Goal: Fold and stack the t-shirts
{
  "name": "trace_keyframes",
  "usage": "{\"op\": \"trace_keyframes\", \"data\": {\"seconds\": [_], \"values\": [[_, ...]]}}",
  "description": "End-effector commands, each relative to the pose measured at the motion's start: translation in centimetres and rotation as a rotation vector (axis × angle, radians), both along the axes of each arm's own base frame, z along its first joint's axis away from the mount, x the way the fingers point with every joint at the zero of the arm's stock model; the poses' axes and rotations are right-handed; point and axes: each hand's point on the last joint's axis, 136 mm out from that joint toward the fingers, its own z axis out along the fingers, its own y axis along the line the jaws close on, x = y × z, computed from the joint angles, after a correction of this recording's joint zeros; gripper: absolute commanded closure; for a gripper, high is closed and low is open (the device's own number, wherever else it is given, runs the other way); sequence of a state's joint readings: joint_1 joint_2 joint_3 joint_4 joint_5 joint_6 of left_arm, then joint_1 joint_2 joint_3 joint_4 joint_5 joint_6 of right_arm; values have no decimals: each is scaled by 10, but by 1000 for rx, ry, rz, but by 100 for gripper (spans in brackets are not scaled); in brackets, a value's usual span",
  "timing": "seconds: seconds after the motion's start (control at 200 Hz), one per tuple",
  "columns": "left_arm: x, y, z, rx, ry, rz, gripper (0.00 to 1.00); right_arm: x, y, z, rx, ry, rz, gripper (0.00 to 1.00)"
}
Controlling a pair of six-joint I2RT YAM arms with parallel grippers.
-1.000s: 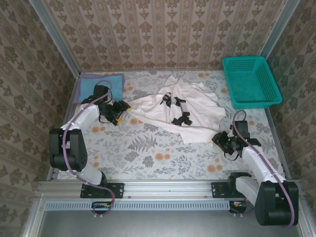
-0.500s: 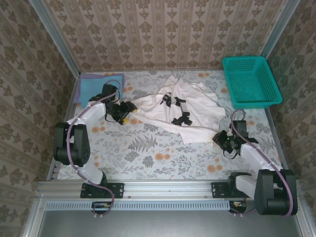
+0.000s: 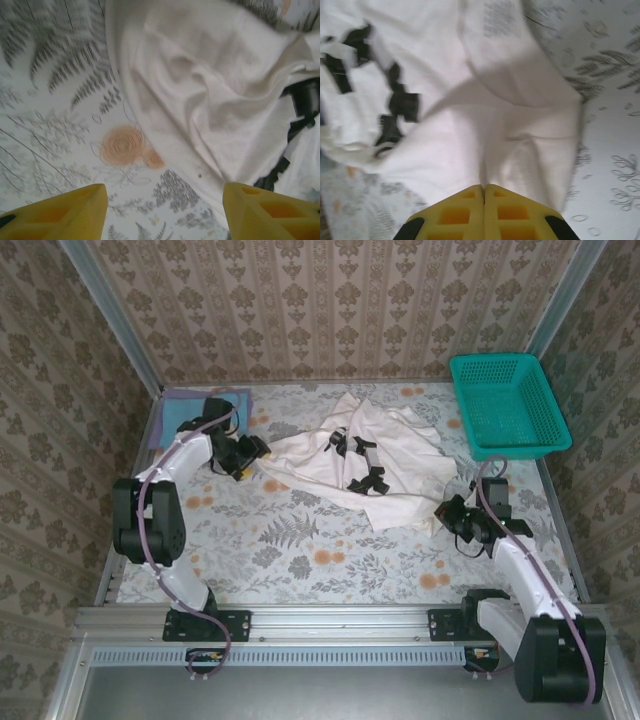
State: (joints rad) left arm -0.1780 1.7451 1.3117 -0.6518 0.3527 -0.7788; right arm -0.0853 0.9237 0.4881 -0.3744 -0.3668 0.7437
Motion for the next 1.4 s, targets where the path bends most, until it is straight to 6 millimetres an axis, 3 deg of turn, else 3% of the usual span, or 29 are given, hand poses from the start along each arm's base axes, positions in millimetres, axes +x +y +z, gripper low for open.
{"op": "trace_keyframes", "data": {"seconds": [0.0, 0.13, 0.345, 0.485, 0.575, 0.64, 0.72, 0.87, 0.985, 1.07, 1.15, 1.21, 1.315, 1.395], "values": [[3, 20, -17, 143, 33, -32, 39, -9, 9, 28, 68, 9, 1, 100], [17, 27, -32, 179, 54, -42, 42, -14, 15, 41, 98, 36, 18, 100], [49, 19, -54, 201, 63, -134, 47, -16, 17, 54, 105, 44, 31, 100], [65, 13, -65, 212, 73, -160, 60, -18, 17, 60, 100, 55, 43, 100], [71, 9, -69, 228, 82, -175, 77, -17, 17, 64, 91, 55, 51, 100], [68, 6, -62, 243, 92, -187, 89, -15, 18, 70, 93, 50, 59, 100], [58, 3, -47, 274, 94, -193, 95, -11, 18, 77, 91, 42, 69, 100], [9, -3, -14, 303, 164, -217, 99, -4, 20, 85, 92, 34, 88, 100], [-33, -4, 12, 315, 190, -237, 95, 0, 19, 86, 86, 37, 99, 100], [-60, -6, 21, 302, 221, -240, 63, 2, 16, 84, 61, 40, 99, 100], [-74, -3, 24, 287, 227, -226, 48, 1, 12, 77, 38, 61, 93, 100], [-76, 12, 22, 323, 231, -185, 36, 2, 12, 73, 35, 74, 96, 100], [-71, 37, 17, 324, 227, -110, 34, 3, 13, 70, 37, 82, 112, 100], [-64, 50, 9, 269, 231, -59, 37, 5, 14, 71, 37, 82, 121, 100]]}}
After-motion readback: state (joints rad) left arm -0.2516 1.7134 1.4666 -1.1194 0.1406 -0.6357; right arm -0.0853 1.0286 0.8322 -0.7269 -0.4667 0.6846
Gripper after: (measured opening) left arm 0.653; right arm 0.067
